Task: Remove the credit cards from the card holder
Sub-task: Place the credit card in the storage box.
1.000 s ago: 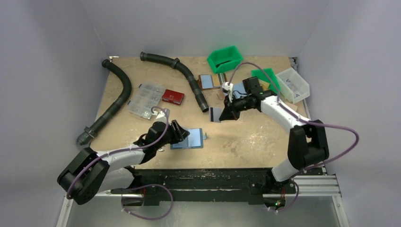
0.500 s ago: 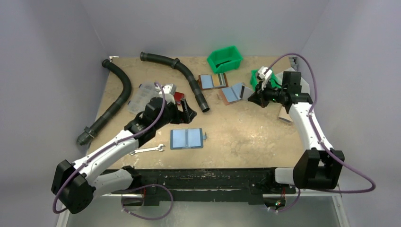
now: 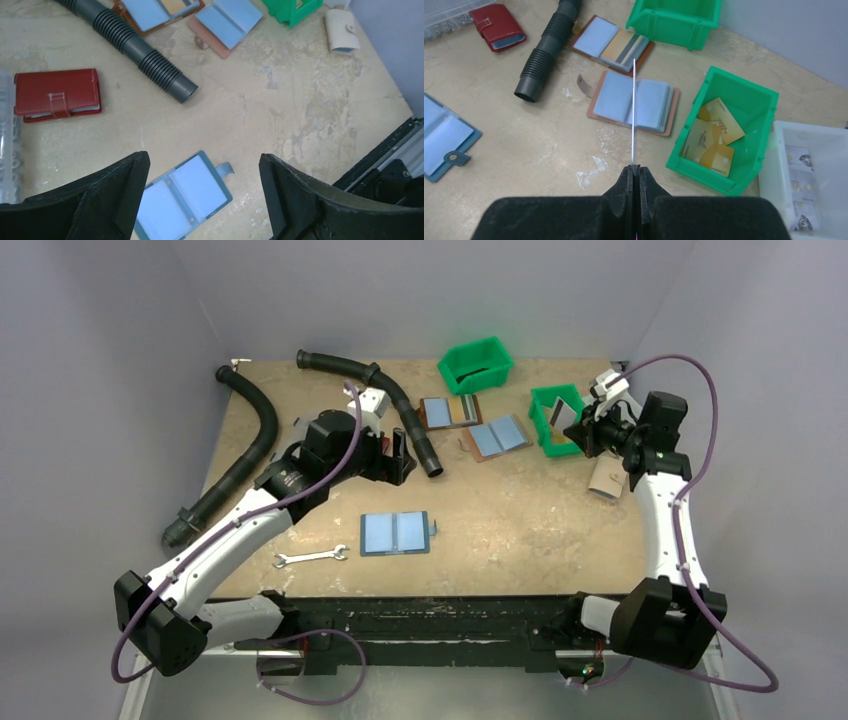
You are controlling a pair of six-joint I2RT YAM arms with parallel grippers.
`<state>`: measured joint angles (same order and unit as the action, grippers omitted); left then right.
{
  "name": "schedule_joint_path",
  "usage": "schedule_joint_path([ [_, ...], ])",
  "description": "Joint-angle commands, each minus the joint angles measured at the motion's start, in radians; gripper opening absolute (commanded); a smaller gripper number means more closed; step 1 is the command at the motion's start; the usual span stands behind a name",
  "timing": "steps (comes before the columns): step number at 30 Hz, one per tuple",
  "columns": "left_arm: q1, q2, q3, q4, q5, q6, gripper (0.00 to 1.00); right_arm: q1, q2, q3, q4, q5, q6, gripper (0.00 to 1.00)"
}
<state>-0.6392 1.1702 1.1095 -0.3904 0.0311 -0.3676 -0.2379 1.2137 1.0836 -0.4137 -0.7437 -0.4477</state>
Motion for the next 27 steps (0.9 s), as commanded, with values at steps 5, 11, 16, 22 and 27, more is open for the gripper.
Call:
schedule_joint_path([
  [5,0.023,-0.141,-0.181,-0.01,-0.227,0.087,0.88,-0.05,-0.04,-0.014,0.077,0.017,0.035,0.0],
  [11,0.024,-0.177,-0.185,-0.039,-0.263,0.097,0.87,-0.07,-0.063,-0.023,0.091,0.042,0.039,0.0],
  [16,0.024,-0.178,-0.19,-0.036,-0.221,0.093,0.87,-0.07,-0.079,-0.018,0.079,0.088,0.034,0.0],
  [22,0.024,-0.192,-0.188,-0.038,-0.215,0.091,0.87,-0.07,-0.068,0.04,0.011,0.187,-0.012,0.0],
  [27,0.024,-0.202,-0.191,-0.039,-0.216,0.091,0.87,-0.07,-0.026,0.113,-0.017,0.261,-0.027,0.0],
])
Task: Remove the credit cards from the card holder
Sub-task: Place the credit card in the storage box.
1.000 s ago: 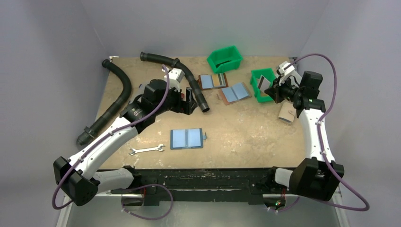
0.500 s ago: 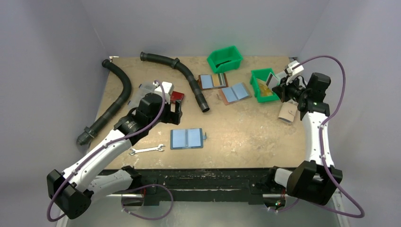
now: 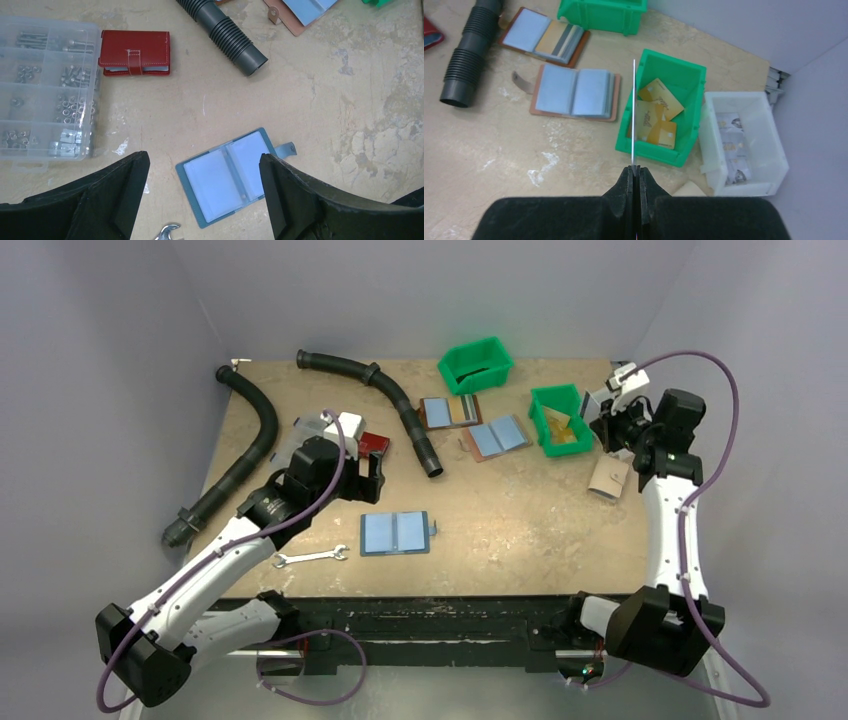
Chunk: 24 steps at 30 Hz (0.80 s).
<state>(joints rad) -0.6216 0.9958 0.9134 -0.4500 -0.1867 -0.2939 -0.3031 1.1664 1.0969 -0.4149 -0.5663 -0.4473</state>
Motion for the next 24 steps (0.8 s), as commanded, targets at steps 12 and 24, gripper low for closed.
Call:
schedule_joint_path([
  [12,0.007,-0.032,0.005,0.018,-0.006,0.016,0.87,-0.004,0.127,0.234,-0.069,0.229,-0.092,0.0],
  [24,0.011,-0.026,0.003,0.018,-0.016,0.016,0.87,-0.005,0.224,0.295,-0.062,0.342,-0.12,0.0],
])
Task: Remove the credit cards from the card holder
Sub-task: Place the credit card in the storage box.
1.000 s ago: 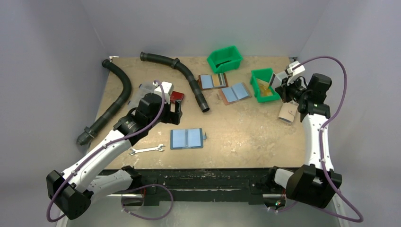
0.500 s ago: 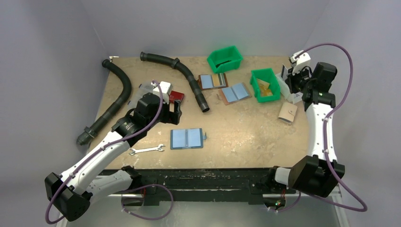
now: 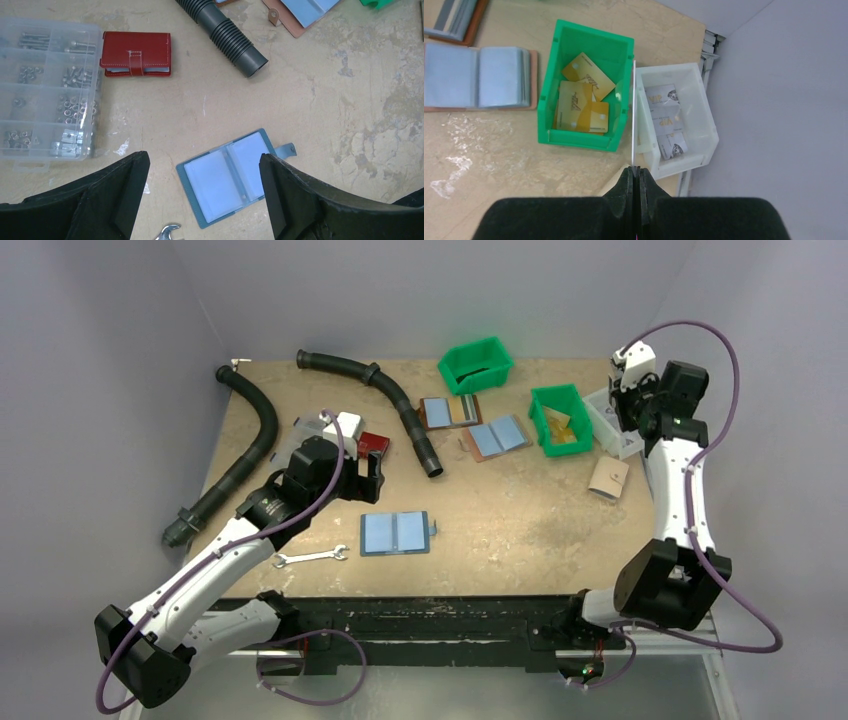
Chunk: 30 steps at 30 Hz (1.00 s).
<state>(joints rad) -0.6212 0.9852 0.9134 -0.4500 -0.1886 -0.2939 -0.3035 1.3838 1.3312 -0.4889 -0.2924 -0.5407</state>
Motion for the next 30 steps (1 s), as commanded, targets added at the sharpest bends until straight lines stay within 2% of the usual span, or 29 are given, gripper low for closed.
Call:
schedule_joint_path([
  [1,0.012,-0.013,0.004,0.018,-0.014,0.016,0.87,-0.005,0.01,0.065,0.015,0.079,-0.033,0.0],
  [11,0.018,-0.008,0.002,0.016,-0.015,0.016,0.87,-0.005,0.088,0.118,0.025,0.127,-0.049,0.0],
  [18,0.019,-0.007,0.003,0.017,-0.014,0.018,0.87,-0.005,0.213,0.172,0.025,0.205,-0.056,0.0],
  [26,0.022,-0.002,0.001,0.017,-0.015,0.018,0.87,-0.004,0.375,0.272,0.051,0.388,-0.006,0.0],
  [30,0.024,0.003,0.001,0.018,-0.015,0.018,0.87,-0.004,0.456,0.322,0.047,0.425,0.014,0.0],
])
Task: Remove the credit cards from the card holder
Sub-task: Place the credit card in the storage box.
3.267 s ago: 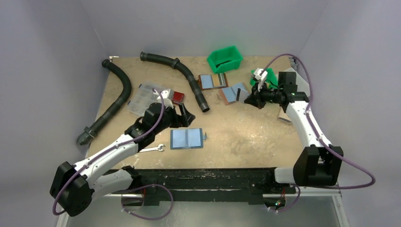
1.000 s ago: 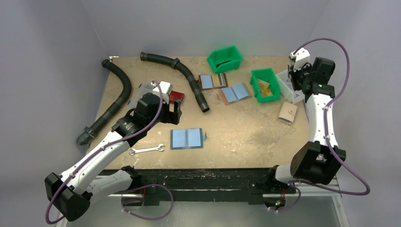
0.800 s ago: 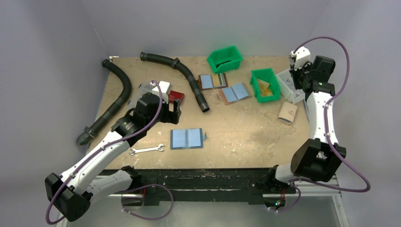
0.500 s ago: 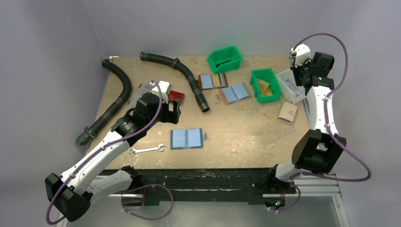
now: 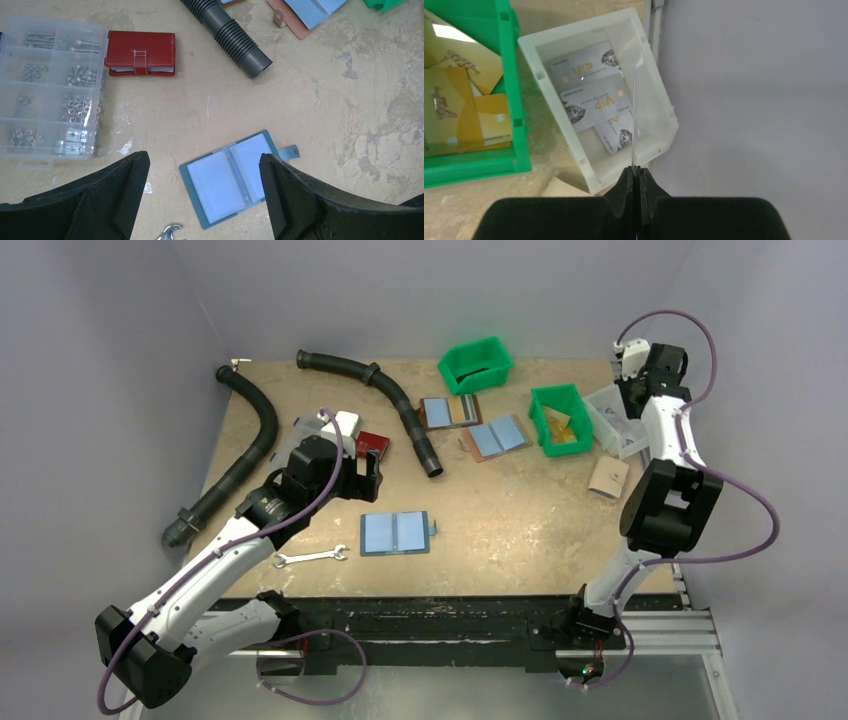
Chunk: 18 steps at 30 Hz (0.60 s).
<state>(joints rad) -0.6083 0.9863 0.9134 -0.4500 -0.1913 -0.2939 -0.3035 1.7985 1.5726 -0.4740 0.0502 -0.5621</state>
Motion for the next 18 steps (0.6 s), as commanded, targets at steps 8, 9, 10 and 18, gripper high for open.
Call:
schedule_joint_path([
  [8,0.016,0.011,0.001,0.017,-0.015,0.019,0.87,0.0,0.153,0.141,0.012,0.097,0.057,0.01],
  [9,0.018,0.011,0.001,0.017,-0.015,0.019,0.87,0.001,0.164,0.144,0.01,0.098,0.058,0.02],
  [10,0.018,0.013,0.001,0.016,-0.013,0.019,0.87,0.003,0.175,0.148,0.007,0.101,0.058,0.03],
  [18,0.023,0.017,0.001,0.016,-0.013,0.019,0.87,0.015,0.21,0.164,-0.02,0.062,0.078,0.35],
])
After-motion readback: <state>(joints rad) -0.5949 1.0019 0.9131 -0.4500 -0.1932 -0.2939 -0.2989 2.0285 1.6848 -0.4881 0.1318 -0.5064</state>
